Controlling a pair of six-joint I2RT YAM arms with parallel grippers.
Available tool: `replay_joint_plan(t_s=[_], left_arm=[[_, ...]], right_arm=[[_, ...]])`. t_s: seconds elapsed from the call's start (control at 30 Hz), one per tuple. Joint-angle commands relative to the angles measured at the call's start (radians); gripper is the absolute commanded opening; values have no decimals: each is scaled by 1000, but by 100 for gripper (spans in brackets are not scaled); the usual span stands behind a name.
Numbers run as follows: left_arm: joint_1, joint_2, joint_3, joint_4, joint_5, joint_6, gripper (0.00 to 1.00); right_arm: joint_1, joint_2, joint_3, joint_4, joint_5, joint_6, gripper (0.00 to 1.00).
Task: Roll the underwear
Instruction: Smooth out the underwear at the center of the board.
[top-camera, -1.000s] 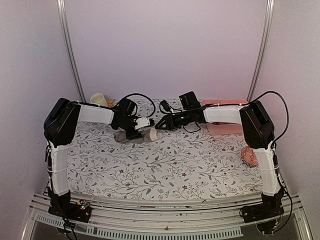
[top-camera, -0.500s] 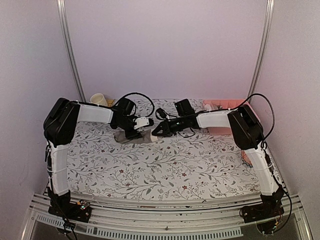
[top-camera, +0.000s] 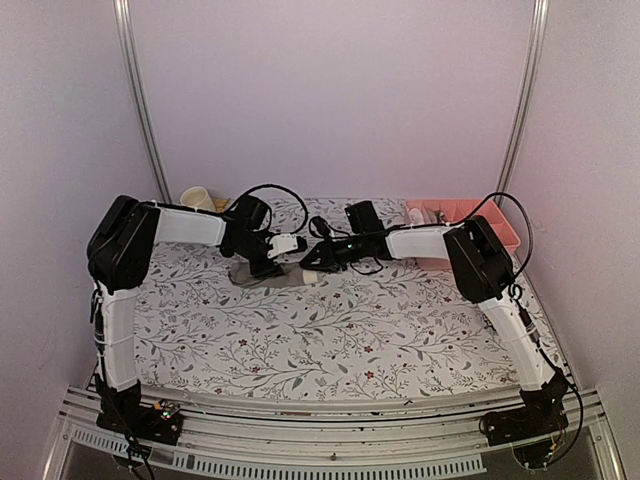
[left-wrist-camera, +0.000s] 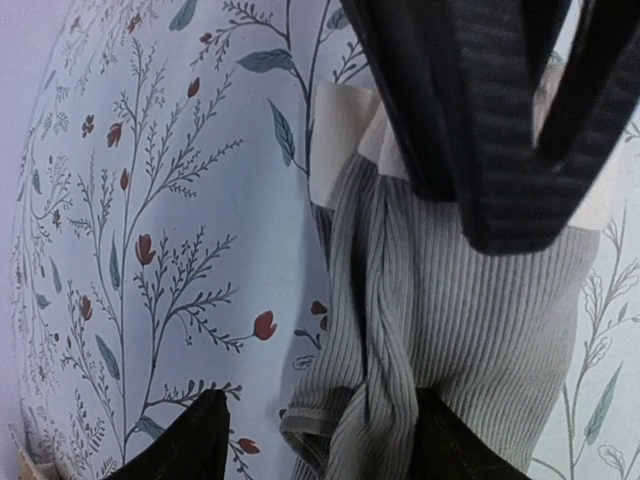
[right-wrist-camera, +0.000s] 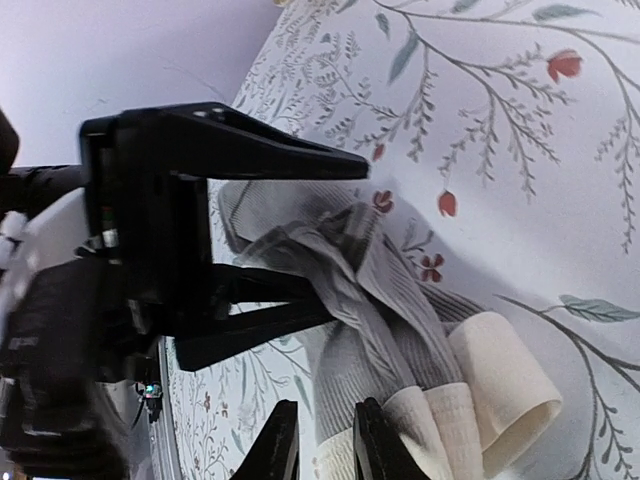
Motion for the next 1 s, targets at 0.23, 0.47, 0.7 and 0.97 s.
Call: replay_joint_plan(t_s=[0.23, 0.47, 0.7, 0.97], left_arm=[[8, 20, 18, -55, 31, 0, 64], [34, -13, 33, -76, 58, -26, 71], [71, -74, 22, -101, 53, -47, 78], [114, -60, -54, -80, -57, -17, 77]], right_arm=[[-29, 123, 117, -172, 135, 56, 14], [-31, 131, 119, -234, 128, 19, 13], [-31, 119, 130, -254, 120, -27, 13], [-31, 108, 136, -289, 148, -76, 13]])
